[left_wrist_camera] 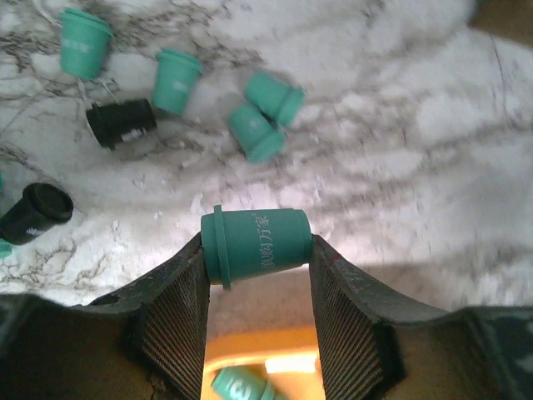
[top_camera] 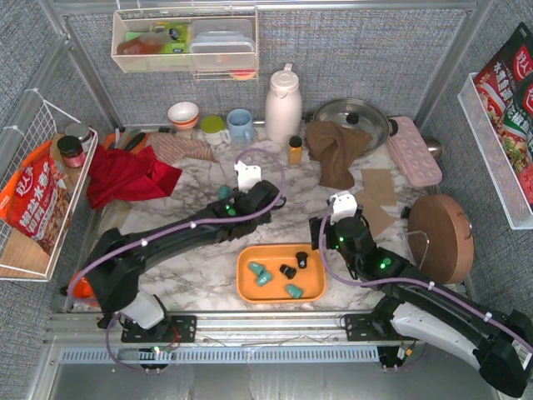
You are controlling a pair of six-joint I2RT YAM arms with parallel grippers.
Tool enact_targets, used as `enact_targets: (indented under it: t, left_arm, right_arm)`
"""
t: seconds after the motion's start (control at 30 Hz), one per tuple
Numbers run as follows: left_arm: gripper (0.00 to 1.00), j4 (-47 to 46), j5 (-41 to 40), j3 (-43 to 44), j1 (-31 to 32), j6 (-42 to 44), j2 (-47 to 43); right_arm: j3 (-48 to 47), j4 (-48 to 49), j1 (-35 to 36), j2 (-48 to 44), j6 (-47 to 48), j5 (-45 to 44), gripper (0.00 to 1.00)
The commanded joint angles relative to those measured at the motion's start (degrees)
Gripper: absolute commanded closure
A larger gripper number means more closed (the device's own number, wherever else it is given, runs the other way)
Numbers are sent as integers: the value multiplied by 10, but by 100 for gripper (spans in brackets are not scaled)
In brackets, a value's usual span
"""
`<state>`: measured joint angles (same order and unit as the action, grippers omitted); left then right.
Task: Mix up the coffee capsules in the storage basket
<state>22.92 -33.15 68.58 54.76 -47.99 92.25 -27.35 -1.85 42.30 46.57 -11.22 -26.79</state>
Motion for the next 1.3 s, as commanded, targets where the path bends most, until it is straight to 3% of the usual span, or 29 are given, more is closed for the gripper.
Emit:
enact_targets:
  t: [0.0, 0.2, 0.43, 0.67, 0.93, 1.27]
  left_arm:
    - [47, -78, 69, -73, 35, 85, -73]
    - [48, -213, 239, -200, 66, 117, -163]
    - [46, -180, 279, -195, 110, 125, -137]
    - [45, -174, 251, -196, 131, 112, -90]
    - [35, -176, 223, -185, 132, 124, -65]
    - [16, -178, 168, -184, 132, 124, -91]
  right_arm:
    - [7, 12, -1, -16, -2, -43, 1]
    - [29, 32, -13, -25, -53, -98, 1]
    - [41, 40, -28, -29, -74, -100, 1]
    - [42, 40, -27, -24, -72, -102, 1]
    - [36, 36, -28, -14, -72, -98, 1]
    - [35, 32, -27, -15, -70, -99, 1]
